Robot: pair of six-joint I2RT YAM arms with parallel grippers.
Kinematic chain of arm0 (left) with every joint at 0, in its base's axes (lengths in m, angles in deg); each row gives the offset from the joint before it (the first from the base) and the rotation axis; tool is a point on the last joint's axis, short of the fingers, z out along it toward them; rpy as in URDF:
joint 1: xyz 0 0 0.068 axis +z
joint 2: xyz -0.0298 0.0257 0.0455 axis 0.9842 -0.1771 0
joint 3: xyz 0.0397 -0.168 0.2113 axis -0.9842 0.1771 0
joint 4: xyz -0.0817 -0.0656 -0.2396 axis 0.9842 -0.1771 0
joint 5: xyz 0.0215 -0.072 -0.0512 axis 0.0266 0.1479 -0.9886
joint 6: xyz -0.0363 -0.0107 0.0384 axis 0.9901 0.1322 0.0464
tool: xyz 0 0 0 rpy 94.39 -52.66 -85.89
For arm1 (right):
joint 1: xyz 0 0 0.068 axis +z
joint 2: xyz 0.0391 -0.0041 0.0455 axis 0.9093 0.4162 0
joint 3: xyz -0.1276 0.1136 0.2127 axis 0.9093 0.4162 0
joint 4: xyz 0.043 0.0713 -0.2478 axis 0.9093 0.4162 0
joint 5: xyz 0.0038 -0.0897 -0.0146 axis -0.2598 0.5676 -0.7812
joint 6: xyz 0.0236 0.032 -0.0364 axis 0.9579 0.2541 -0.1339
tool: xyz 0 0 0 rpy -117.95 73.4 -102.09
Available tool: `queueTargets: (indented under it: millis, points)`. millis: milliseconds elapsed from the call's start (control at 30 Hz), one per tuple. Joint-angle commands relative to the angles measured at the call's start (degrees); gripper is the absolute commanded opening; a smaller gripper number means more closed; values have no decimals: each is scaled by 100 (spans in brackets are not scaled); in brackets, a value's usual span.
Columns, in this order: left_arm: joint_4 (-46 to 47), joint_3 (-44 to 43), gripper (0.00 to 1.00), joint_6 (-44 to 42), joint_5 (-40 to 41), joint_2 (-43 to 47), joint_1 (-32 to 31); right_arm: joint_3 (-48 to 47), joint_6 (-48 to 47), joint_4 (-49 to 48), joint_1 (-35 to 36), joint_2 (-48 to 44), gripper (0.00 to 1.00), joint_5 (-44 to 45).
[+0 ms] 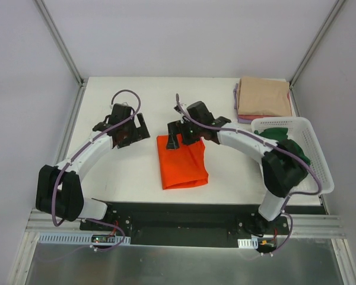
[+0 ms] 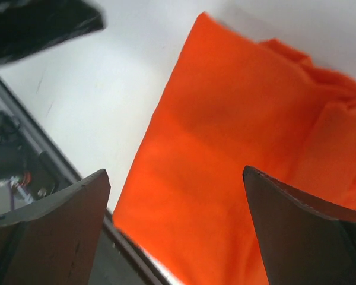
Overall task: Fold and stack the t-shirts
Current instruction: Fold the long partially folded tshirt into a neat square, then put the neatly folded tshirt into the corner of the board with the right arm
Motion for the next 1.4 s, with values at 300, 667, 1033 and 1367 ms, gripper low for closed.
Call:
queueTargets:
  millis: [300, 667, 1033, 1367]
  points:
    - [36, -70, 99, -124, -370, 74, 73, -1026, 1, 997, -840, 1697, 96, 1277]
    - [686, -790, 99, -388, -1662, -918, -366, -683, -439, 839, -1139, 1312, 96, 925]
    - [1161, -2003, 99, -134, -2479, -2202, -612, -603, -18, 197, -1271, 853, 96, 364]
    - [1759, -2856, 99, 227, -3201, -3642, -832, -33, 194, 30, -1938, 1293, 96, 636]
